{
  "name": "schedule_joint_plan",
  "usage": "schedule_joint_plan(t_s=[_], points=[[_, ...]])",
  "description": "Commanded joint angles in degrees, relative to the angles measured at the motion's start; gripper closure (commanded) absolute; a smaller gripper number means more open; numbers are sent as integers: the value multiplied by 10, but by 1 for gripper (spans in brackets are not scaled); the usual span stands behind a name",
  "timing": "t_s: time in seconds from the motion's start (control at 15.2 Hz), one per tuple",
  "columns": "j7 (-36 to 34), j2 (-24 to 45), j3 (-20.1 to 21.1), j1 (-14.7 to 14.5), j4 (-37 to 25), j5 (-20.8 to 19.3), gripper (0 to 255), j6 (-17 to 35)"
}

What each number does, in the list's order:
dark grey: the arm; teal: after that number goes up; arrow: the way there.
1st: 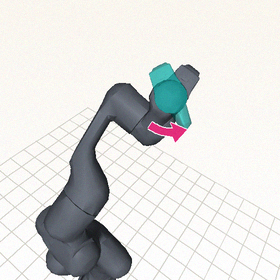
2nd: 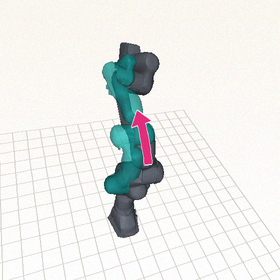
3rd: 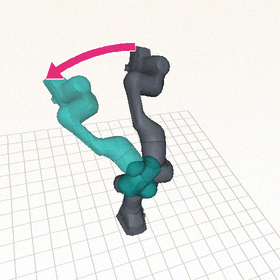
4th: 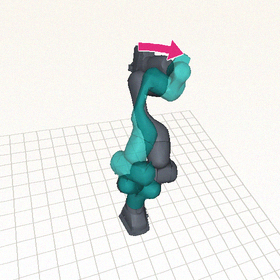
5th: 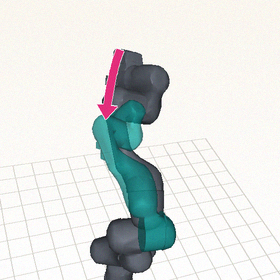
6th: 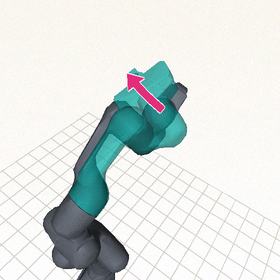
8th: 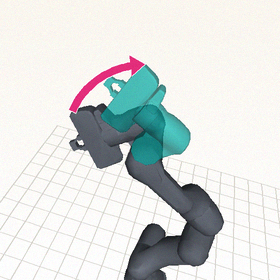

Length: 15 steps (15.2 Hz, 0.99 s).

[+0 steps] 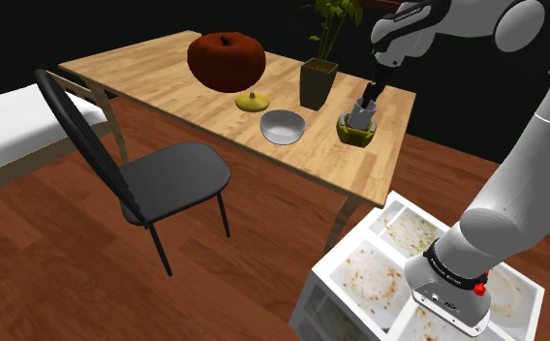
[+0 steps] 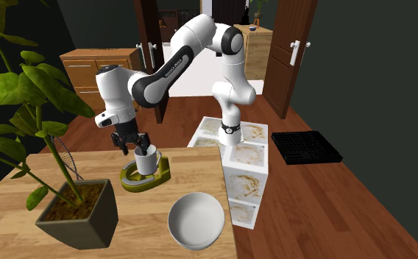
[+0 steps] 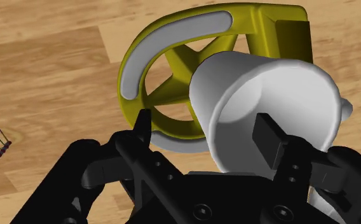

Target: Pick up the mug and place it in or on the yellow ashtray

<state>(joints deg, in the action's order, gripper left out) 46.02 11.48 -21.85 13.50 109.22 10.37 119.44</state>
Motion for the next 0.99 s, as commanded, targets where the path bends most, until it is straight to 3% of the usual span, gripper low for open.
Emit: schedule_joint_plan(t_s=[0.0,0.13,0.4,0.92], points=[[0,0,0,0,0,0,0,0],[0,0,0,0,0,0,0,0],[-10,-24,-5,1,-45,-14,0,-66],[-10,-24,-5,1,-45,-14,0,-66]])
